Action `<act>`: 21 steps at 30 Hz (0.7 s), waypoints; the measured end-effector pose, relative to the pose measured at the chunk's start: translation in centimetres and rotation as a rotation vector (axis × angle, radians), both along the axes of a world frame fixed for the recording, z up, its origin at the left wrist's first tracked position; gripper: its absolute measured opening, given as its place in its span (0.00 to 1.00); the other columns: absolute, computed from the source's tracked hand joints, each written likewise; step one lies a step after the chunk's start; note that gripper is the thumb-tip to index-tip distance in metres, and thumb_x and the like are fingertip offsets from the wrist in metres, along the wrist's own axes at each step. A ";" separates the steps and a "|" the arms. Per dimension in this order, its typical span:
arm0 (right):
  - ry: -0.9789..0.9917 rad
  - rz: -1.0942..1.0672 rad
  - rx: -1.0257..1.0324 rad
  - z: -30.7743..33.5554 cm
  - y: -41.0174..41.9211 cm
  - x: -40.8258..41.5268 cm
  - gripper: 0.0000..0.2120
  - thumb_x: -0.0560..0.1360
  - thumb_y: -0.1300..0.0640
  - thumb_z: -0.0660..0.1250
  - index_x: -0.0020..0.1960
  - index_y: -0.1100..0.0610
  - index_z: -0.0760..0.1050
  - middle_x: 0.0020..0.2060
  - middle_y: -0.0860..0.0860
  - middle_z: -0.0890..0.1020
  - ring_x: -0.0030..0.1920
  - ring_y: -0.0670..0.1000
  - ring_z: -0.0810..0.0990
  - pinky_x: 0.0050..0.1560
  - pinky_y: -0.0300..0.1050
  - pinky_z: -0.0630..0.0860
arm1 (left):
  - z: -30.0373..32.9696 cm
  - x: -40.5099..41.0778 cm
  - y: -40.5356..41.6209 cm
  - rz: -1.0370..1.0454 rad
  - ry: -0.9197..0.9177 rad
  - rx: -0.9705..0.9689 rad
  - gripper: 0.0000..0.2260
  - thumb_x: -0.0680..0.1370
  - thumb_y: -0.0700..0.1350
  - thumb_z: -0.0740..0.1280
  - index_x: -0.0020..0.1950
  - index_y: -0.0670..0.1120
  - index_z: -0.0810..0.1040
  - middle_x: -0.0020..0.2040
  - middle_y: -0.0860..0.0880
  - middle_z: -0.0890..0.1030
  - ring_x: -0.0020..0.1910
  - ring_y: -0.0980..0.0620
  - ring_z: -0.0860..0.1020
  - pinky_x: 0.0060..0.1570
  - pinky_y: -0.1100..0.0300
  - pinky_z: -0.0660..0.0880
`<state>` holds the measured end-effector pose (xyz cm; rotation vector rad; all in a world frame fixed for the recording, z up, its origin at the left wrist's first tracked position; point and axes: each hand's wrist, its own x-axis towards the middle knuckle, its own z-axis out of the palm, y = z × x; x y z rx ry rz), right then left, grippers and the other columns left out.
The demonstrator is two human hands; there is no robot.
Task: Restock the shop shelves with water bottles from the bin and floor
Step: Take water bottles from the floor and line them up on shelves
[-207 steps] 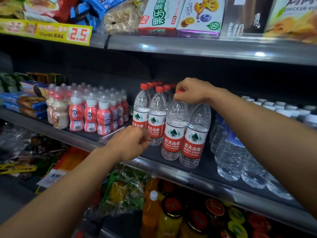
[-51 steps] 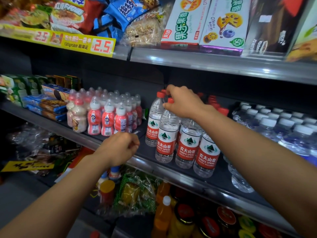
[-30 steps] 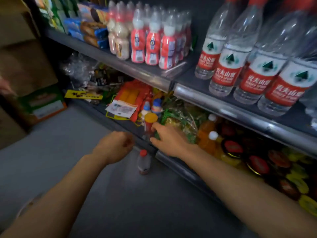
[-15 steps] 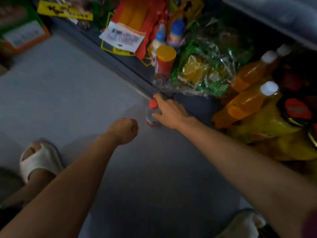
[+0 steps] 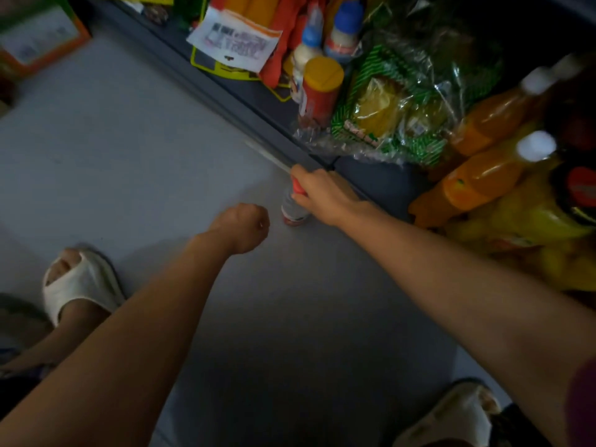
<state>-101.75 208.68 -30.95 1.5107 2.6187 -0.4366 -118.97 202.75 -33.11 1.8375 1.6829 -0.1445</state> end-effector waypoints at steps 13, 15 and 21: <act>0.168 -0.051 0.168 17.2 -4.6 2.2 0.13 0.72 0.48 0.68 0.42 0.54 0.67 0.39 0.56 0.75 0.42 0.60 0.76 0.34 0.47 0.65 | 14.6 0.4 -1.3 -0.031 -0.018 0.342 0.10 0.78 0.45 0.61 0.52 0.43 0.80 0.53 0.41 0.81 0.53 0.39 0.78 0.54 0.48 0.76; 0.184 -0.066 0.240 20.3 -5.0 2.3 0.12 0.70 0.48 0.68 0.42 0.55 0.69 0.38 0.54 0.74 0.42 0.61 0.77 0.34 0.45 0.64 | 17.5 0.8 -1.5 -0.047 -0.025 0.415 0.09 0.78 0.44 0.61 0.51 0.43 0.79 0.51 0.41 0.81 0.51 0.38 0.78 0.51 0.47 0.76; 0.271 -0.103 0.453 29.5 -6.3 3.2 0.11 0.67 0.48 0.68 0.39 0.56 0.73 0.37 0.53 0.78 0.42 0.58 0.77 0.35 0.47 0.69 | 26.1 2.8 -1.7 -0.105 -0.055 0.629 0.08 0.77 0.45 0.62 0.45 0.44 0.79 0.48 0.40 0.82 0.50 0.39 0.78 0.45 0.51 0.74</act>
